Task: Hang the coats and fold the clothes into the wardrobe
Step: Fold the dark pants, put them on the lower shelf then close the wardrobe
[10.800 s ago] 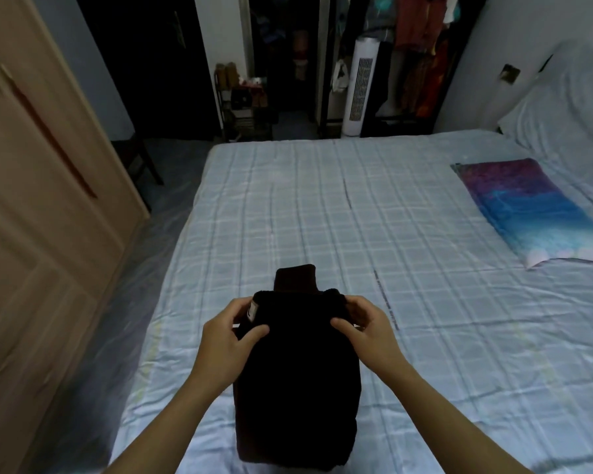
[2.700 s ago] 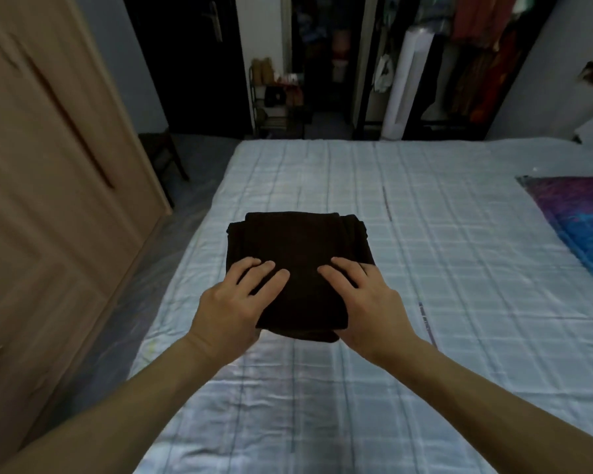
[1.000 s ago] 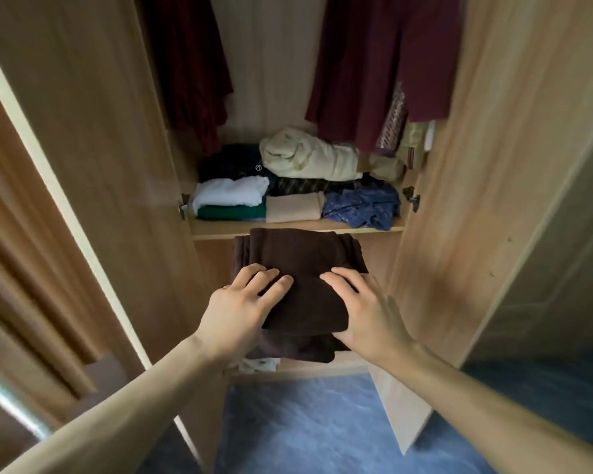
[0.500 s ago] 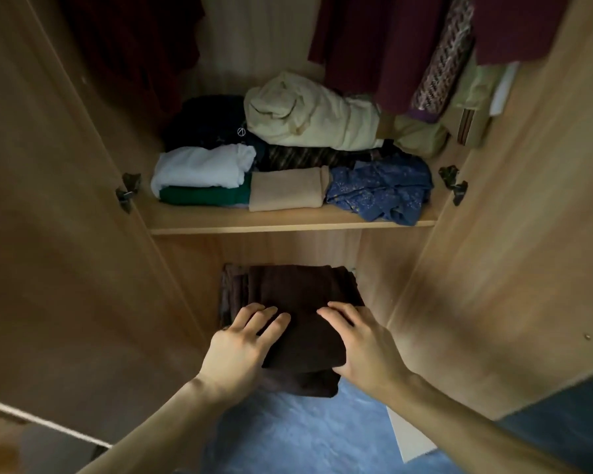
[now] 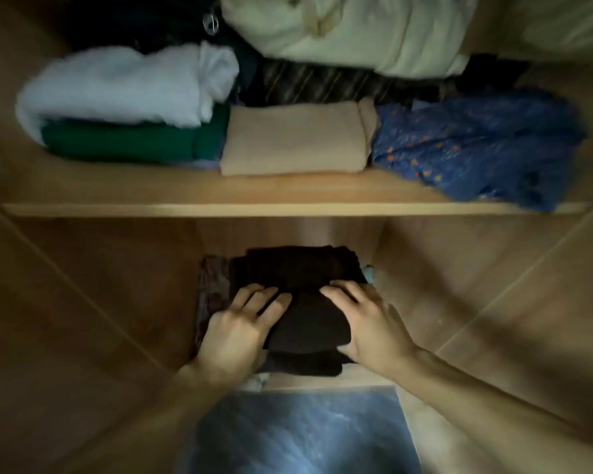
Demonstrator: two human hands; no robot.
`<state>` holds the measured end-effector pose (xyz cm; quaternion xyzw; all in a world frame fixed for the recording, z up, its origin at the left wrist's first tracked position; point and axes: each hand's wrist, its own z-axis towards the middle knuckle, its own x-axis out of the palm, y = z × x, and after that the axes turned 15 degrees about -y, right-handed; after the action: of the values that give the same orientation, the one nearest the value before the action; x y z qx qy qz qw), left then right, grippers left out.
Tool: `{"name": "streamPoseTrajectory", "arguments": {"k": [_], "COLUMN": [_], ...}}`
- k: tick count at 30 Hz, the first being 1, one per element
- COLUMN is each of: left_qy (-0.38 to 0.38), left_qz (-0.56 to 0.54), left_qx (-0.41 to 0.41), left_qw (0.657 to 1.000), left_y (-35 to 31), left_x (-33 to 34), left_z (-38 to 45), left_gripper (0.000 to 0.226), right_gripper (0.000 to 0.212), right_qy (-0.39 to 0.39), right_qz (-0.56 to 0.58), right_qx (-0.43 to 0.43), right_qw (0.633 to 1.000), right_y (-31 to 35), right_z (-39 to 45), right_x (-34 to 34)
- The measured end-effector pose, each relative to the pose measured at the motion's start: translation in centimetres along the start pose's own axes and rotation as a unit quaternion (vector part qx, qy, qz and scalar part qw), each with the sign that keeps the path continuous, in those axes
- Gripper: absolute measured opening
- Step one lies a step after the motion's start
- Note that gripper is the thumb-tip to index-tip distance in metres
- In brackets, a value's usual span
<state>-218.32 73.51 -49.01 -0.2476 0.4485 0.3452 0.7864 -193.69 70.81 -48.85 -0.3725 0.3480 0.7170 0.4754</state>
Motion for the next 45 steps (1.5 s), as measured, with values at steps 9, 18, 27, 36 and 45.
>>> {"name": "streamPoseTrajectory", "arguments": {"k": [9,18,27,36,45], "left_qy": [-0.112,-0.165,-0.182,-0.078,0.043], "left_qz": [0.062,0.061,0.040,-0.004,-0.007], "left_qx": [0.041,0.072,0.101,0.064,-0.006], "left_qw": [0.991,0.982,0.977,0.995,0.999], "left_y": [6.3,8.9,7.2,5.9,5.0], "left_x": [20.0,33.6,44.8,63.0,62.8], "left_z": [0.4,0.1,6.2,-3.7,-6.2], "left_gripper": [0.080,0.075,0.066,0.080,0.090], "right_gripper": [0.088,0.082,0.094,0.108,0.098], "right_qy": [-0.102,-0.163,-0.166,-0.028,0.098], "right_qz": [0.012,-0.009,-0.069,-0.100,-0.050], "right_qx": [-0.035,-0.034,0.043,0.091,0.102], "right_qw": [0.994,0.986,0.983,0.990,0.989], "right_y": [-8.7,-14.6,-23.0,-26.1,-25.3], "right_z": [-0.1,-2.1,-4.1,-15.6,-16.2], "right_x": [19.8,32.3,38.0,52.7,51.2]}}
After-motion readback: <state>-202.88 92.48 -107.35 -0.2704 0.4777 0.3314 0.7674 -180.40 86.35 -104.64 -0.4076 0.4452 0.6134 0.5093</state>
